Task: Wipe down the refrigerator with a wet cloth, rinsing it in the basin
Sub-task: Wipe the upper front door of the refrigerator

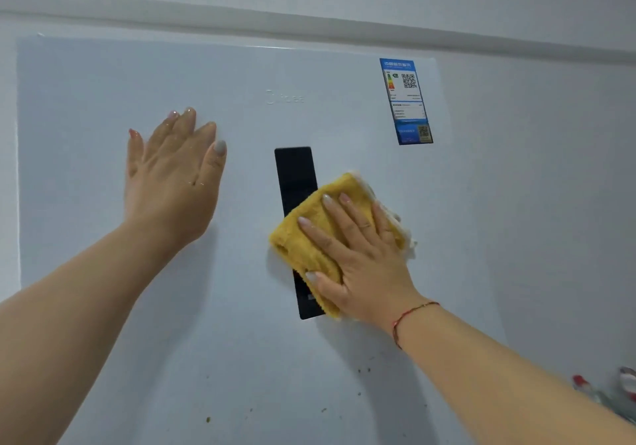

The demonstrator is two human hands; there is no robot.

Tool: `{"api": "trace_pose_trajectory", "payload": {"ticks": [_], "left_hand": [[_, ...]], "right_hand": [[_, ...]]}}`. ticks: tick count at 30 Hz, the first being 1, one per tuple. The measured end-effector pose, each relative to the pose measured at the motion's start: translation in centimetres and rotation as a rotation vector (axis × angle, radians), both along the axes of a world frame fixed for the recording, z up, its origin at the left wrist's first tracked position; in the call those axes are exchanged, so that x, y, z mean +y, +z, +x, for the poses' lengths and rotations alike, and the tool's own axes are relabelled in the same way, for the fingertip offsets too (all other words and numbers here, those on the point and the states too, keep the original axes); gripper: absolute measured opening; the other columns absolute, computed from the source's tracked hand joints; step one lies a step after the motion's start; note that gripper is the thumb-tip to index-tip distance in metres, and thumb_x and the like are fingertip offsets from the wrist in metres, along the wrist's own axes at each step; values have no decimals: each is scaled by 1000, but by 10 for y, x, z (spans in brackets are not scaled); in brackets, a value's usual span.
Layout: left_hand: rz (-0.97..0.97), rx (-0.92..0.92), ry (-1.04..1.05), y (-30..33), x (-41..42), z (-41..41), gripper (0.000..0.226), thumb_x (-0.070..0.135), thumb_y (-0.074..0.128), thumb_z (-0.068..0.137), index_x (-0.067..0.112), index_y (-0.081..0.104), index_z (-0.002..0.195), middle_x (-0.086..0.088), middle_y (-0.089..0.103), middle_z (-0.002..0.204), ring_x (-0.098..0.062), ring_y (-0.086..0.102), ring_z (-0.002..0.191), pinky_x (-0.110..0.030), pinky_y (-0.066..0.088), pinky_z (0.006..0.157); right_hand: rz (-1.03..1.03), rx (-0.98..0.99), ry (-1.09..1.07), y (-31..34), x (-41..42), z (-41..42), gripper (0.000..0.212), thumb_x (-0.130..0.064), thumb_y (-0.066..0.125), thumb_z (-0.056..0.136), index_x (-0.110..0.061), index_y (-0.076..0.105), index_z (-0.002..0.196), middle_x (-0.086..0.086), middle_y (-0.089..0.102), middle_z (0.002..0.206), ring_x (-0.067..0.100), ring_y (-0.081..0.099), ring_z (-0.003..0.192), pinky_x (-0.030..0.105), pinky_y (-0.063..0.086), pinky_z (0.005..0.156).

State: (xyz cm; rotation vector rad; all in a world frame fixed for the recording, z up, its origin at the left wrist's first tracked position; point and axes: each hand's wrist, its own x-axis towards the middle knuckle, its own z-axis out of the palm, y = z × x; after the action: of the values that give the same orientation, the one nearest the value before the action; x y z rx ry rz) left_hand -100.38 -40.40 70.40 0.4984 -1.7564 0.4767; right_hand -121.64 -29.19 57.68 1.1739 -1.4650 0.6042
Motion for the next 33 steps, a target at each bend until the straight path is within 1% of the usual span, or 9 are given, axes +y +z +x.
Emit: {"api": "trace_pose_trajectory", "payload": {"ticks": [5, 9, 14, 18, 21, 23, 26, 30, 33], "left_hand": [[26, 56, 32, -6, 7, -18, 82, 60, -1, 89, 14, 33, 148, -6, 14, 162, -17, 3, 150, -44, -6, 121], [24, 80, 42, -8, 10, -25, 79, 58, 2, 90, 14, 30, 149, -6, 13, 162, -18, 2, 150, -43, -7, 121], [19, 84, 21, -10, 12, -25, 76, 56, 6, 91, 14, 31, 150, -7, 14, 162, -17, 3, 150, -41, -7, 121], [38, 83, -66, -7, 13, -18, 69, 52, 8, 92, 5, 46, 126, -19, 38, 145, -26, 18, 147, -51, 5, 120], [78, 90, -177, -16, 18, -8, 62, 45, 17, 99, 11, 40, 145, -9, 32, 156, -20, 18, 148, -39, 3, 122], [100, 95, -229, -23, 22, -2, 53, 39, 23, 103, 14, 37, 148, -4, 30, 158, -15, 19, 147, -34, 5, 122], [152, 113, -289, -31, 27, 8, 45, 32, 29, 106, 15, 40, 146, 0, 35, 155, -13, 24, 145, -29, 13, 120], [247, 120, -377, -36, 32, 19, 43, 35, 31, 106, 20, 46, 143, 6, 43, 149, -12, 33, 140, -20, 20, 108], [411, 74, -540, -38, 37, 25, 32, 42, 36, 103, 36, 56, 128, 22, 54, 126, -4, 44, 124, -19, 29, 100]], "right_hand": [[-98, -323, -45, 36, 35, -62, 68, -67, 16, 84, -52, -11, 144, -9, -11, 161, 11, -17, 146, 50, -8, 118], [-214, -501, -16, 51, 53, -98, 71, -69, 13, 81, -50, -5, 147, -8, -8, 161, 13, -12, 148, 49, -6, 118], [-337, -658, -19, 27, 57, -119, 74, -66, 12, 84, -39, -1, 152, -1, -3, 162, 17, -6, 149, 45, -1, 120], [-444, -797, -20, -6, 43, -97, 74, -64, 10, 86, -34, 0, 153, 1, -2, 162, 18, -5, 149, 45, 1, 121], [-509, -759, 25, -30, 22, -56, 72, -60, 11, 88, -30, 10, 153, 2, 6, 162, 18, -1, 149, 44, 1, 121], [-521, -679, 89, -40, 6, -23, 66, -54, 19, 91, -27, 21, 152, 4, 14, 161, 21, 5, 149, 44, 5, 121], [-512, -561, 173, -48, -18, 23, 57, -43, 31, 95, -22, 33, 148, 6, 24, 157, 25, 14, 148, 46, 10, 120], [-395, -415, 322, -57, -44, 77, 49, -31, 39, 95, -20, 43, 142, 4, 31, 154, 23, 20, 146, 41, 13, 120], [-280, -382, 503, -63, -49, 109, 43, -30, 40, 97, -20, 50, 138, -1, 35, 153, 15, 20, 146, 36, 15, 120]]}}
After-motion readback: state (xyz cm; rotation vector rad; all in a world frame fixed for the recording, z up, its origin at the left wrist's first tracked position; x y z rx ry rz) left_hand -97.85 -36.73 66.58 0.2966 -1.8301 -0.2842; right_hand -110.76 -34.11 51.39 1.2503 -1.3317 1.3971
